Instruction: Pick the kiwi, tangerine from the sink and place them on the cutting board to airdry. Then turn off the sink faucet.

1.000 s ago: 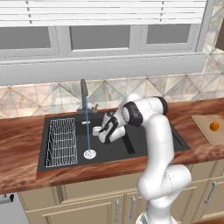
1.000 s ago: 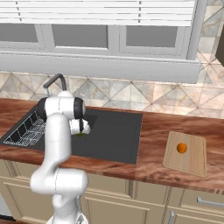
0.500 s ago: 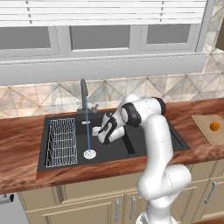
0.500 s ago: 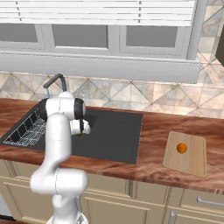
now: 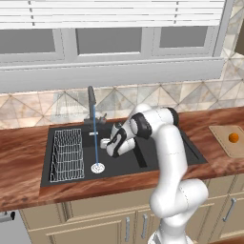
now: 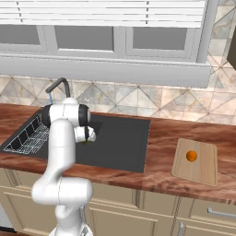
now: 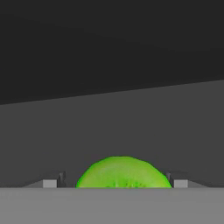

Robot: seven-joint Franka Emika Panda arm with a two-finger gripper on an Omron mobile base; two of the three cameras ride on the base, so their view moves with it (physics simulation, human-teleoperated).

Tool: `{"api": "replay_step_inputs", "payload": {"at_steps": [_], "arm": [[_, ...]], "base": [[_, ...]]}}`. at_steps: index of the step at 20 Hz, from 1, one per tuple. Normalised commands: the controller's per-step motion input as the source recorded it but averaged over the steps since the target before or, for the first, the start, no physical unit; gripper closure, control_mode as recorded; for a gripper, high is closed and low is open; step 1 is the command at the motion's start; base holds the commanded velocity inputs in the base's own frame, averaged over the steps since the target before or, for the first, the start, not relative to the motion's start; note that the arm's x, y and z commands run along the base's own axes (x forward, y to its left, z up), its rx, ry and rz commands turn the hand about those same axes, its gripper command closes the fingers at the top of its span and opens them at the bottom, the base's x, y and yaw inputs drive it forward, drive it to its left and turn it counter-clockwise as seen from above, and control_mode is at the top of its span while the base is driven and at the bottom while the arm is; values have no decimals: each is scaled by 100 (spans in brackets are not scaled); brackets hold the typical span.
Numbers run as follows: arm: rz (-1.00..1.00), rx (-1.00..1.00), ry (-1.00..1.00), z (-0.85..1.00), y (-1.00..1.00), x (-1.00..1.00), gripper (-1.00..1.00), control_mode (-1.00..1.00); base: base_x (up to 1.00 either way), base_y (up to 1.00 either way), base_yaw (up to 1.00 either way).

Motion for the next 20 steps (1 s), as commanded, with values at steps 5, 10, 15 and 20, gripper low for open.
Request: {"api": "replay_step_inputs", "payload": {"at_steps": [5, 10, 15, 20], "arm": [[0, 0, 0, -2, 0, 3, 100, -100], [0, 0, 0, 0, 0, 0, 100, -100], [0, 0, 0, 2, 0, 0, 100, -100], [0, 0, 0, 12, 0, 0, 100, -100]], "base": [[0, 0, 0], [0, 0, 0], [0, 0, 0], [0, 0, 0]]}}
